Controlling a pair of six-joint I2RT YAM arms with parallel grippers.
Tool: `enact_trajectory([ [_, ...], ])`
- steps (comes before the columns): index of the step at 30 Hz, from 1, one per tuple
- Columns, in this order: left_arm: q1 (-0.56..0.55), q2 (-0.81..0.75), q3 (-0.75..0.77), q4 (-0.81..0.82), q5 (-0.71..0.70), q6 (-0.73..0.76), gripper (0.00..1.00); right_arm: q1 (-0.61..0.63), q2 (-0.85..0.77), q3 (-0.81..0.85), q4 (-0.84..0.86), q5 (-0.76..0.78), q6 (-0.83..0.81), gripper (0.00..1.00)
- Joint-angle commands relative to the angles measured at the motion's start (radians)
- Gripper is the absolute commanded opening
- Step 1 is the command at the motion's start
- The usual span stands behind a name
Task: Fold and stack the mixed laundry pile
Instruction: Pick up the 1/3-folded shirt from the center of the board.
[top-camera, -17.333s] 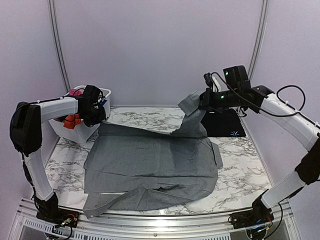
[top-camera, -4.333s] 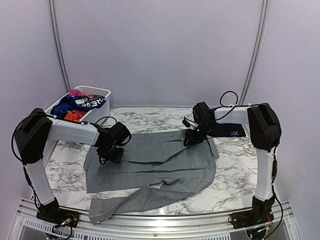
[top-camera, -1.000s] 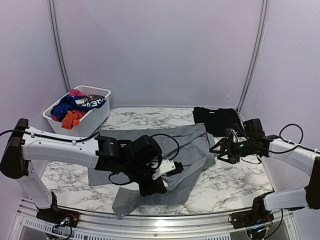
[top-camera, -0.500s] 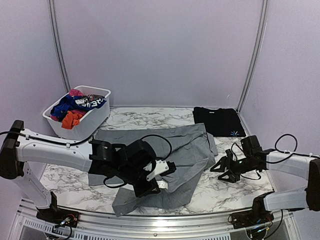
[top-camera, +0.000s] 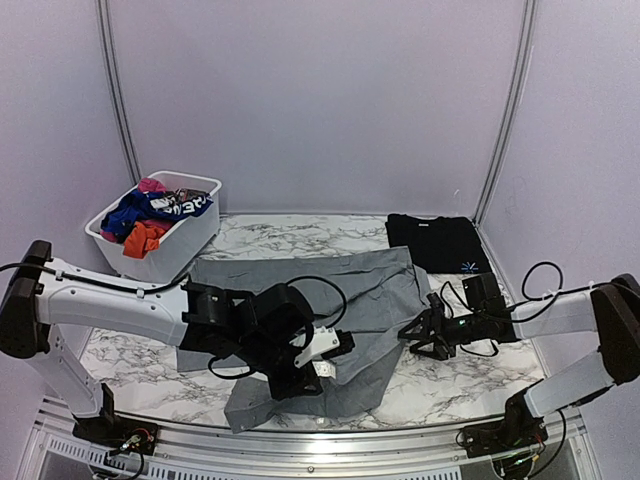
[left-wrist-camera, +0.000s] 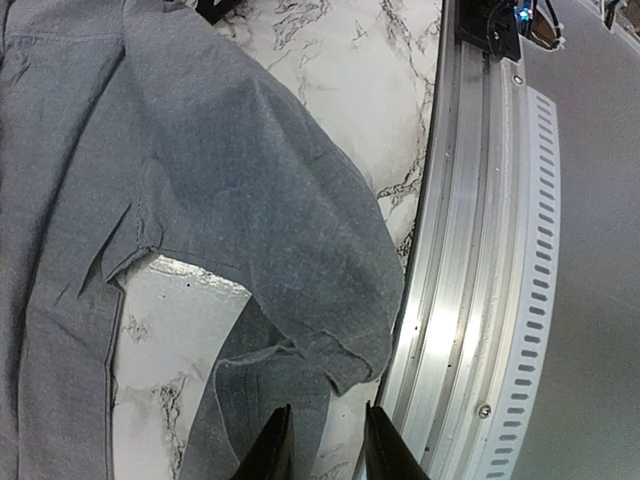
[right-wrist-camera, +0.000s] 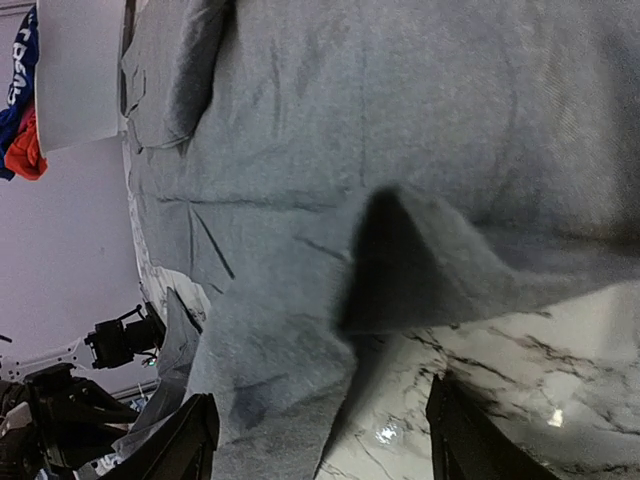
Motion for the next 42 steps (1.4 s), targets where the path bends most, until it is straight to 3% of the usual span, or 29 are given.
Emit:
enact_trajectory([
  [1,0.006,-0.03,-0.023,0.02,-0.015,-0.016,0.29,0.015,0.028,-0.014,0.232,-0.068,0.04,0.66],
  [5,0.031,-0.069,-0.056,0.055,-0.021,-0.054,0.34,0.023,0.052,-0.03,0.344,-0.126,0.081,0.56],
  [8,0.058,-0.103,-0.091,0.083,-0.021,-0.087,0.37,0.025,0.046,-0.04,0.36,-0.151,0.091,0.43],
  [14,0.119,-0.188,-0.172,0.145,-0.051,-0.188,0.45,0.024,-0.06,-0.105,0.34,-0.153,0.123,0.35],
  [17,0.171,-0.257,-0.234,0.181,-0.094,-0.282,0.52,0.025,-0.11,-0.139,0.396,-0.175,0.175,0.29],
  [21,0.253,-0.362,-0.337,0.212,-0.168,-0.407,0.69,0.024,-0.17,-0.154,0.414,-0.189,0.21,0.27],
  [26,0.362,-0.461,-0.422,0.162,-0.222,-0.639,0.76,0.026,-0.205,-0.16,0.367,-0.201,0.205,0.12],
  [29,0.407,-0.522,-0.458,0.063,-0.27,-0.831,0.77,0.027,-0.237,-0.162,0.295,-0.203,0.194,0.0],
  [31,0.422,-0.561,-0.485,0.0,-0.269,-0.955,0.75,0.027,-0.285,-0.157,0.196,-0.185,0.175,0.0],
  [34,0.423,-0.633,-0.53,-0.102,-0.302,-1.15,0.62,0.027,-0.373,-0.16,0.067,-0.143,0.159,0.0],
  [37,0.423,-0.737,-0.586,-0.202,-0.352,-1.322,0.6,0.027,-0.441,-0.179,-0.015,-0.11,0.177,0.0],
  [42,0.43,-0.831,-0.667,-0.329,-0.4,-1.503,0.5,0.027,-0.517,-0.195,-0.123,-0.068,0.195,0.0],
])
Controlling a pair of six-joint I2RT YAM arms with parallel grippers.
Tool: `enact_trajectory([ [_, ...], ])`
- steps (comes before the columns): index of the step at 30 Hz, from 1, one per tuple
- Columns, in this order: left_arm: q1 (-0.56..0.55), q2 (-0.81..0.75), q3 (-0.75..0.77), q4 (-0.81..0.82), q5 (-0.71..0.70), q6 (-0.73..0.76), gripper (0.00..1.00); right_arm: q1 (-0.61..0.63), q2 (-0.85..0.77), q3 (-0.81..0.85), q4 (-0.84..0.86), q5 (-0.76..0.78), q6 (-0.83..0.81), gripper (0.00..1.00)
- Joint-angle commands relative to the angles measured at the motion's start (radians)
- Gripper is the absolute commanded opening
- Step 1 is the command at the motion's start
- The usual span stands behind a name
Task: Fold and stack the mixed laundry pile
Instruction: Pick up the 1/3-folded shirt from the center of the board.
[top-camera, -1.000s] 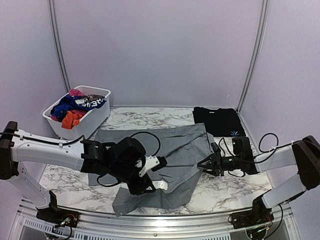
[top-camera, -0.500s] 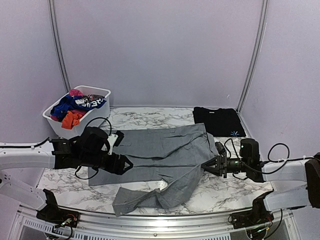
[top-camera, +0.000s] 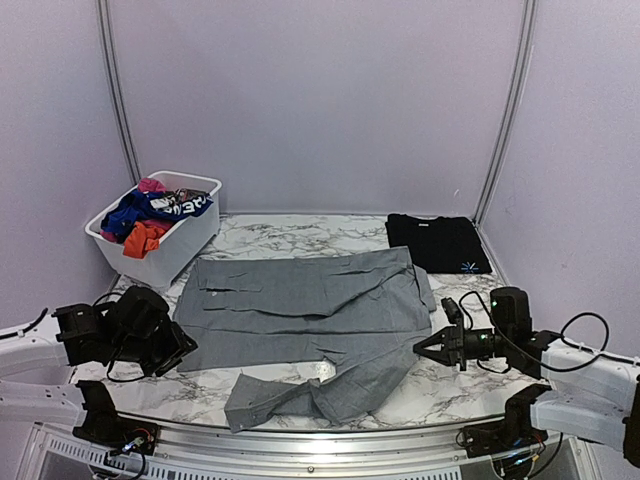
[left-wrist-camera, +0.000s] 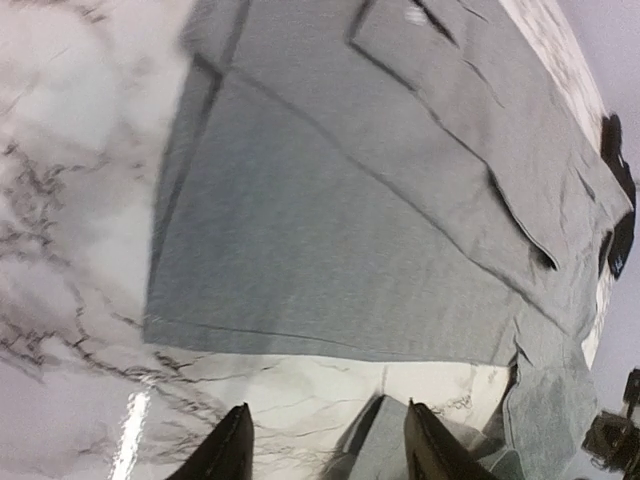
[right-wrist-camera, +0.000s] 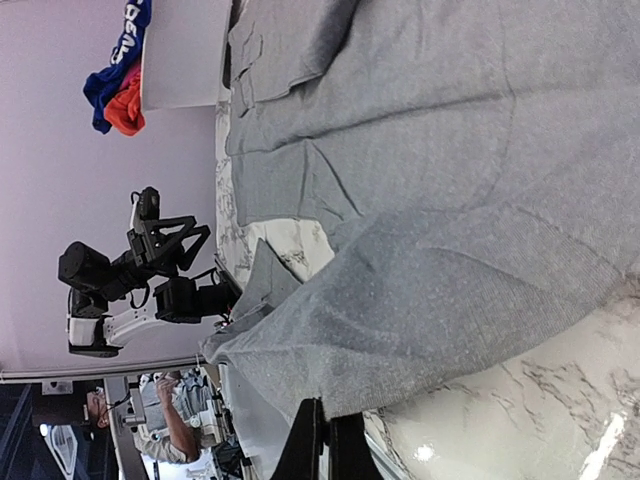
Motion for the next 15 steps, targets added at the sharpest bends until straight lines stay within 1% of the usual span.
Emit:
enact_trajectory([
  [1,0.014,-0.042,-0.054,-0.204,-0.062,-0.246,0.49,0.006,-0.054,-0.011,-0.145,0.057,0.013,0.0],
  [3,0.022,-0.029,-0.062,-0.236,-0.062,-0.261,0.46,0.006,-0.063,-0.011,-0.162,0.064,0.012,0.0],
  [10,0.05,0.113,-0.046,-0.261,-0.08,-0.24,0.42,0.007,-0.048,-0.011,-0.166,0.072,0.006,0.0],
  [15,0.086,0.203,0.01,-0.239,-0.126,-0.17,0.41,0.006,-0.035,-0.01,-0.167,0.073,-0.002,0.0],
])
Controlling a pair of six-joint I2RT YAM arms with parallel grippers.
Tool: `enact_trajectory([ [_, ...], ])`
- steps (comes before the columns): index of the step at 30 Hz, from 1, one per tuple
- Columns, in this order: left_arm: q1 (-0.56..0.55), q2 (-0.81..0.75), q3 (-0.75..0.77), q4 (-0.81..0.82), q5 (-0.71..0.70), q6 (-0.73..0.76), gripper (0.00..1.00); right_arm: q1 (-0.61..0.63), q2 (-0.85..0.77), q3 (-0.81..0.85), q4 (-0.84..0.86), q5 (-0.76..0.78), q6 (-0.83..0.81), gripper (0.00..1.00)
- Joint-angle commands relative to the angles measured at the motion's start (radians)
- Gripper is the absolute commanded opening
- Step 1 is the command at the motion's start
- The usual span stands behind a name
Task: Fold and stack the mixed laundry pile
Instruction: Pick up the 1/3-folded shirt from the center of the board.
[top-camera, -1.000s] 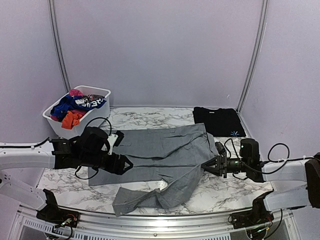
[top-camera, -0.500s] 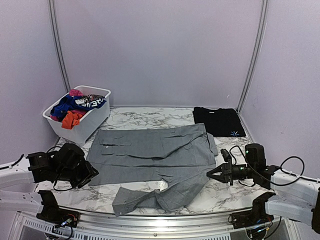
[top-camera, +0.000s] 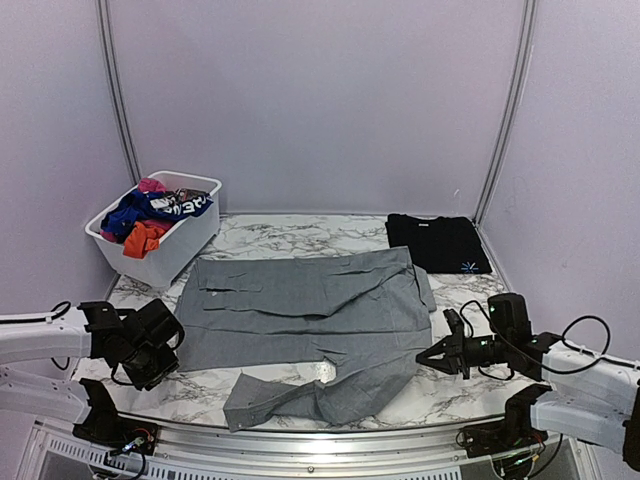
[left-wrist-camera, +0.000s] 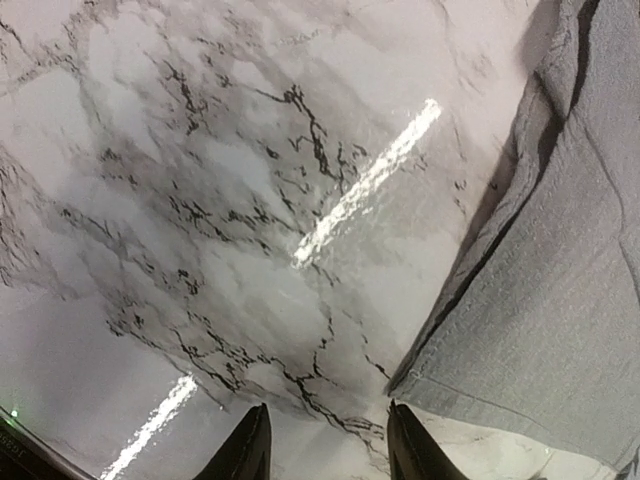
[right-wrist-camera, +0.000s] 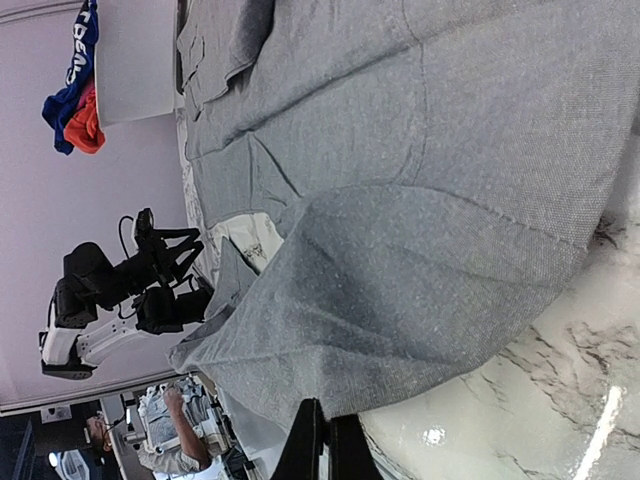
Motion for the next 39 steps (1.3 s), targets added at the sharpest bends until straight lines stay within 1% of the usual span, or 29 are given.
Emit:
enact_trajectory([
  [1,0.037,0.065,0.064,-0.014,-0.06,0.063,0.41,0.007,0.01,0.009,-0.013,0.018,-0.01,0.0],
  [6,0.061,0.153,0.097,0.042,-0.025,0.135,0.39,0.007,0.027,0.008,-0.006,0.016,-0.019,0.0],
  [11,0.061,0.222,0.094,0.069,0.027,0.142,0.36,0.007,0.044,0.017,-0.001,0.022,-0.03,0.0],
  [15,0.061,0.265,0.092,0.082,0.038,0.151,0.37,0.006,0.061,0.032,-0.012,0.024,-0.049,0.0],
  [19,0.061,0.316,0.083,0.13,0.079,0.159,0.37,0.007,0.071,0.039,-0.016,0.025,-0.059,0.0],
  [22,0.061,0.329,0.057,0.16,0.11,0.14,0.3,0.007,0.077,0.049,-0.029,0.027,-0.069,0.0],
  [24,0.062,0.331,0.045,0.168,0.117,0.137,0.22,0.006,0.08,0.058,-0.043,0.029,-0.082,0.0],
  [29,0.062,0.295,0.021,0.155,0.139,0.109,0.01,0.006,0.086,0.077,-0.08,0.023,-0.108,0.0],
  [33,0.062,0.221,0.013,0.077,0.161,0.078,0.0,0.006,0.052,0.088,-0.171,0.012,-0.132,0.0],
  [37,0.07,0.113,0.036,-0.02,0.148,0.071,0.0,0.009,-0.061,0.066,-0.243,-0.007,-0.097,0.0],
  [39,0.076,0.089,0.045,-0.048,0.178,0.072,0.0,0.011,-0.106,0.06,-0.288,-0.017,-0.08,0.0],
])
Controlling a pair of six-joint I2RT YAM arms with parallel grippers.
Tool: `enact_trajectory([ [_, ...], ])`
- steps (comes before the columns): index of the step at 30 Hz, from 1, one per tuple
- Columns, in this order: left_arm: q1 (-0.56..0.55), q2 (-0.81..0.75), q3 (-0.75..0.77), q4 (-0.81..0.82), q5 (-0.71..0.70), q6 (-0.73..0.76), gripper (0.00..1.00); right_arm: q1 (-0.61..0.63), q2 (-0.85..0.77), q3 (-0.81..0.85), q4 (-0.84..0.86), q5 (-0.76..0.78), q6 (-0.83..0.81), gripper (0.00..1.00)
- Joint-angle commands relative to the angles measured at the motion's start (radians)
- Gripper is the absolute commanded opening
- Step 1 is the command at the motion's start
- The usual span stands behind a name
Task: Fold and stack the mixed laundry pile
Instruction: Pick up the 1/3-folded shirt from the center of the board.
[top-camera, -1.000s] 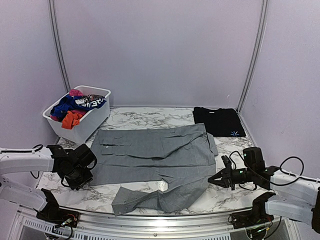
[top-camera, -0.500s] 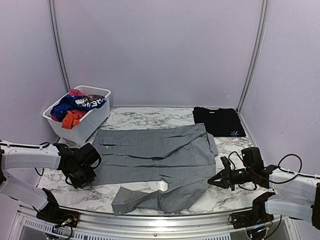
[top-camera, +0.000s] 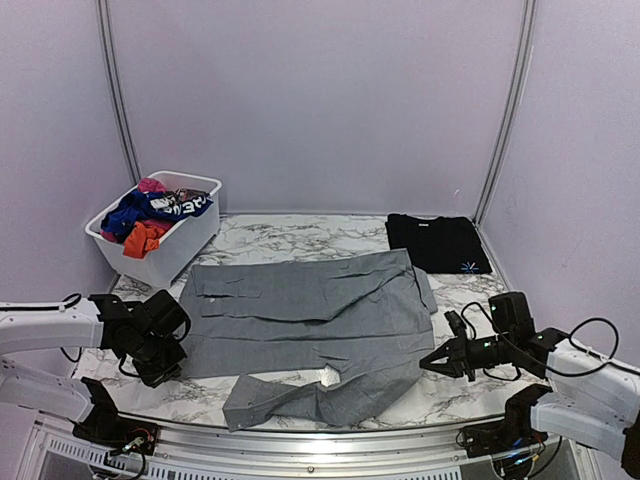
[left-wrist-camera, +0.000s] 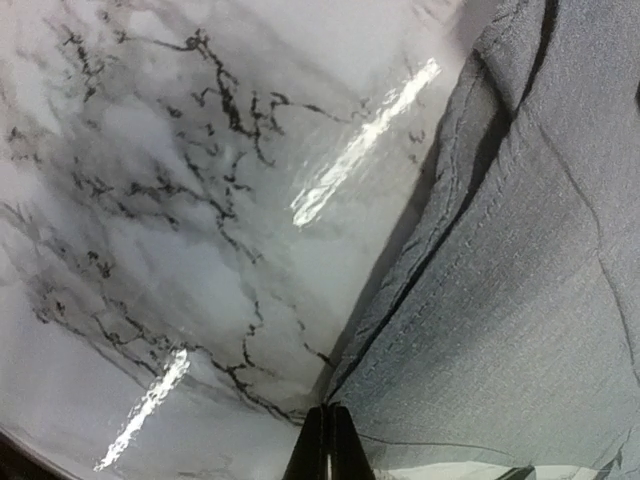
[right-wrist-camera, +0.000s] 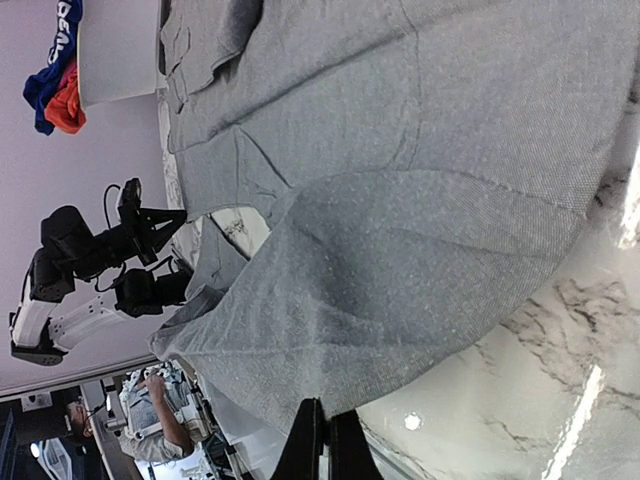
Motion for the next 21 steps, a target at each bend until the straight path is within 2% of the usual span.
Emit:
enact_trajectory([
  [1,0.011,-0.059,0.002,-0.16,0.082,-0.014,0.0,0.012,-0.098,0.014,-0.123,-0.028,0.027,0.0],
  [4,0.013,-0.07,0.029,-0.203,0.091,-0.008,0.0,0.014,-0.136,0.023,-0.125,-0.039,0.055,0.0],
  [7,0.04,-0.076,0.045,-0.212,0.103,-0.011,0.0,0.013,-0.121,0.036,-0.056,-0.041,0.093,0.0],
  [14,0.152,-0.064,0.143,-0.226,0.087,0.062,0.0,-0.005,0.099,0.203,0.02,-0.018,0.008,0.0],
  [21,0.231,0.024,0.251,-0.223,0.046,0.134,0.0,-0.097,0.295,0.345,0.07,-0.058,-0.069,0.0],
])
